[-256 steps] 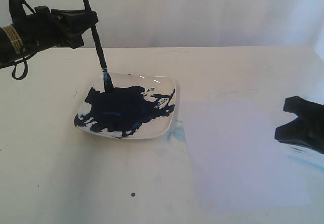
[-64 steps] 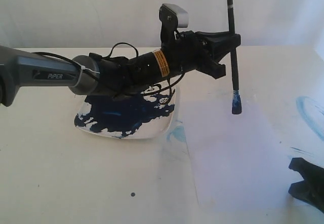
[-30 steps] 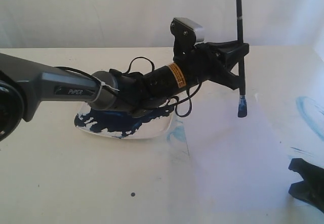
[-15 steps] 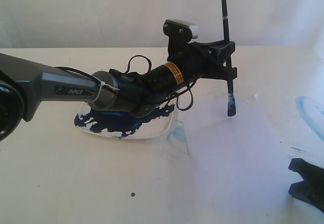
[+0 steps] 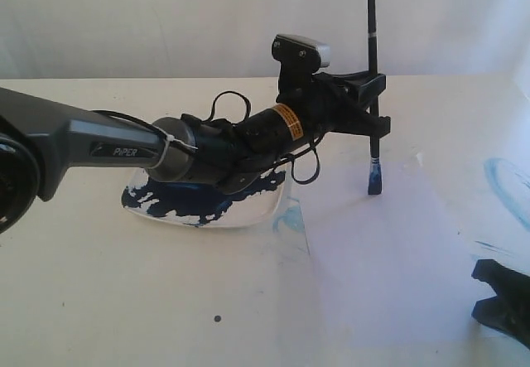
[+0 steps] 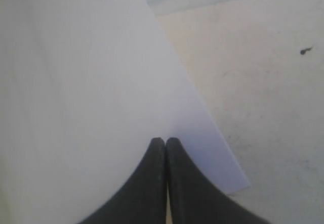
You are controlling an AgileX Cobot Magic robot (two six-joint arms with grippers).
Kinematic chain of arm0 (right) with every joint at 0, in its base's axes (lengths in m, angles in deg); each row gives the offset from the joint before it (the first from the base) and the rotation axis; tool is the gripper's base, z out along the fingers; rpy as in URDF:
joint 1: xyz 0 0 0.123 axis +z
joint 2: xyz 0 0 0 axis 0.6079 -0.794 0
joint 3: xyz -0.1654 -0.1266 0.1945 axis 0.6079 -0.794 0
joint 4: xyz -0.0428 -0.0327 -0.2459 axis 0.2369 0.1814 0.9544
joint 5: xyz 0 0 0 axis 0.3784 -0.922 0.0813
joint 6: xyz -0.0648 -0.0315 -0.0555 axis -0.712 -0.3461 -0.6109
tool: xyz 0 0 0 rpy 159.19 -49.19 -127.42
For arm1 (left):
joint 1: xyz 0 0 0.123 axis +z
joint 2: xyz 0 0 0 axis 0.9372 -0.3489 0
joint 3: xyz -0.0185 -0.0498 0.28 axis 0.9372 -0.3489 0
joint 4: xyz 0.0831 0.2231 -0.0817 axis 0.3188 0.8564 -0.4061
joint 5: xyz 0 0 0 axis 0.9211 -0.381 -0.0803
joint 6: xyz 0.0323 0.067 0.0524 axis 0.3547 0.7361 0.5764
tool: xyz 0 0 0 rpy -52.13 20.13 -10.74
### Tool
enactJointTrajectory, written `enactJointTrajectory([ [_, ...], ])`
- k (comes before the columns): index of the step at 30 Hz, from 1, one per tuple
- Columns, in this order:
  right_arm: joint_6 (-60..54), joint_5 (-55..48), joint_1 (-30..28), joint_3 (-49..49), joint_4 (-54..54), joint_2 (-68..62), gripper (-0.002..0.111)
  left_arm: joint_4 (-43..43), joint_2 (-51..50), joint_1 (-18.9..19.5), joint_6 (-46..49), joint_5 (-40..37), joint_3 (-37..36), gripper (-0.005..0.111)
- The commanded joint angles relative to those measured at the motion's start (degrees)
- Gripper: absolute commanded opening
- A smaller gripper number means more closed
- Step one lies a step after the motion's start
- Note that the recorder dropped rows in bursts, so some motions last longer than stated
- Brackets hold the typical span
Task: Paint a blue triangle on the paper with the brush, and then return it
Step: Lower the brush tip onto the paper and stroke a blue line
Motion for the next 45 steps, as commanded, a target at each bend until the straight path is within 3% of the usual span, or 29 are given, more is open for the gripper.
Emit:
enactJointTrajectory([
  [1,-0.33,4.69,-0.22,-0.61,2.15,-0.31,0.0,0.01,0.16,-0.33,-0.16,-2.41,0.26,0.0],
  [24,-0.33,4.56,-0.22,-0.61,2.01,-0.31,0.0,2.67,2.17,-0.21,-1.19,-7.3,0.15,0.0],
  [45,-0.33,4.56,-0.22,-0.61,1.76,-0.31,0.0,7.47,6.47,-0.11,1.49,-20.53,0.15,0.0],
])
